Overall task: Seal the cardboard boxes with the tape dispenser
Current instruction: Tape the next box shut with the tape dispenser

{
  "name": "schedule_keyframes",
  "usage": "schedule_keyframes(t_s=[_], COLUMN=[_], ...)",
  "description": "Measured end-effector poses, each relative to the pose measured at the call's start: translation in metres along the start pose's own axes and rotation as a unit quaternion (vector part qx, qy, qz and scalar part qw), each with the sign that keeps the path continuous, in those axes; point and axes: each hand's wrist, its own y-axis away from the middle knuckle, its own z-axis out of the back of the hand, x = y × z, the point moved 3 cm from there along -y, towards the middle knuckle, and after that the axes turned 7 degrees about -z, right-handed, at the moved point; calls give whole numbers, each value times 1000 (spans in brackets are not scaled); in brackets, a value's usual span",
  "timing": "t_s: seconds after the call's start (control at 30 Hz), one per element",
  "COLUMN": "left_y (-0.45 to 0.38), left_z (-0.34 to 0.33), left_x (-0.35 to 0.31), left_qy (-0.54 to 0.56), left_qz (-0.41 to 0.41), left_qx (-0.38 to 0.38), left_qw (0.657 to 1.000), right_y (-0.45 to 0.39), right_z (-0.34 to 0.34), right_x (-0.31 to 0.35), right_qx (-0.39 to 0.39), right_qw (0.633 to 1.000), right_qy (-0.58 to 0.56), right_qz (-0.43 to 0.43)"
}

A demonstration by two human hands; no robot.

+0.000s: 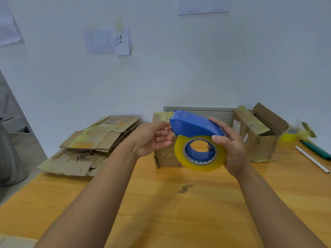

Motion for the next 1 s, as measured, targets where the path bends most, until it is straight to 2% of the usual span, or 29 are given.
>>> schedule_keyframes(t_s=[0.17,0.3,0.53,0.73,1.0], left_y=[-4,-10,-27,-32,-32], left_z=[6,12,15,54,56], left_x=[1,4,2,-17,2], left_qy=[-36,-115,-263,-278,-354], left_qz=[10,15,-37,-81,-137], left_qx=[-26,-31,-86,-168,-192], left_qw=[999,993,960,942,905], right_y=[0,0,-12,-28,-46], right_z=[-1,-1,4,31,42], right_x=[-1,0,5,13,12], right_qx=[30,44,75,62,96], right_qw=[999,996,985,975,949], right_qy=[39,84,154,209,290], right_qz=[0,1,-17,-38,-82])
